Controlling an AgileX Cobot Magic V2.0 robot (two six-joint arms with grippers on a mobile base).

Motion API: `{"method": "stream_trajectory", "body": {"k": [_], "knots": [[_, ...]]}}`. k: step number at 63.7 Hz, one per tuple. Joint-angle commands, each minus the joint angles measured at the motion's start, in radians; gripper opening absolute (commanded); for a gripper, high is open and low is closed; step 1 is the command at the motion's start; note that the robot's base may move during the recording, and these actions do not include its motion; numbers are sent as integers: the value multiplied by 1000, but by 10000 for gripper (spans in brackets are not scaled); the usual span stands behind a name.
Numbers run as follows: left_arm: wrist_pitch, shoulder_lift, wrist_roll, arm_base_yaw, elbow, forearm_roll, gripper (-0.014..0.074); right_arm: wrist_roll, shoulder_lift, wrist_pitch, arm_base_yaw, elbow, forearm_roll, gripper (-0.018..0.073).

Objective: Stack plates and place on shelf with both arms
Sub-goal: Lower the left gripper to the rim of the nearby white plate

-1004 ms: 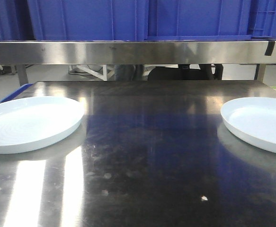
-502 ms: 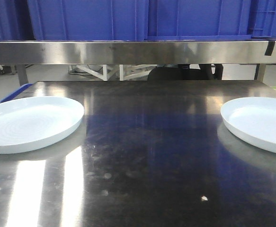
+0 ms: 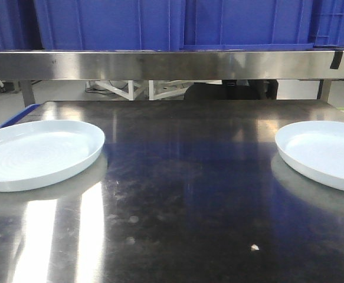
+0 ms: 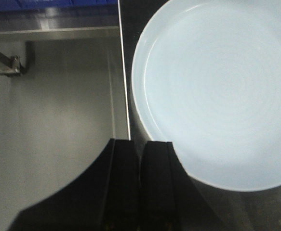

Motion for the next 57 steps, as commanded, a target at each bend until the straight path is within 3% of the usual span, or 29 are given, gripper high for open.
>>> {"method": "stream_trajectory", "body": {"k": [1,32,40,57], "knots": [[1,42,-8,-7,-92,-11,80,-2,-17,-91,-7,0,-1,55],[248,318,-8,-7,-391,-9,80,-2,-17,-91,-7,0,-1,55],[309,377,-64,-7,-449,-11,80,-2,-17,-91,-7,0,-1,55],[306,414,-96,-7,-476,21,115,-2,-17,-91,-7,0,-1,55]]}}
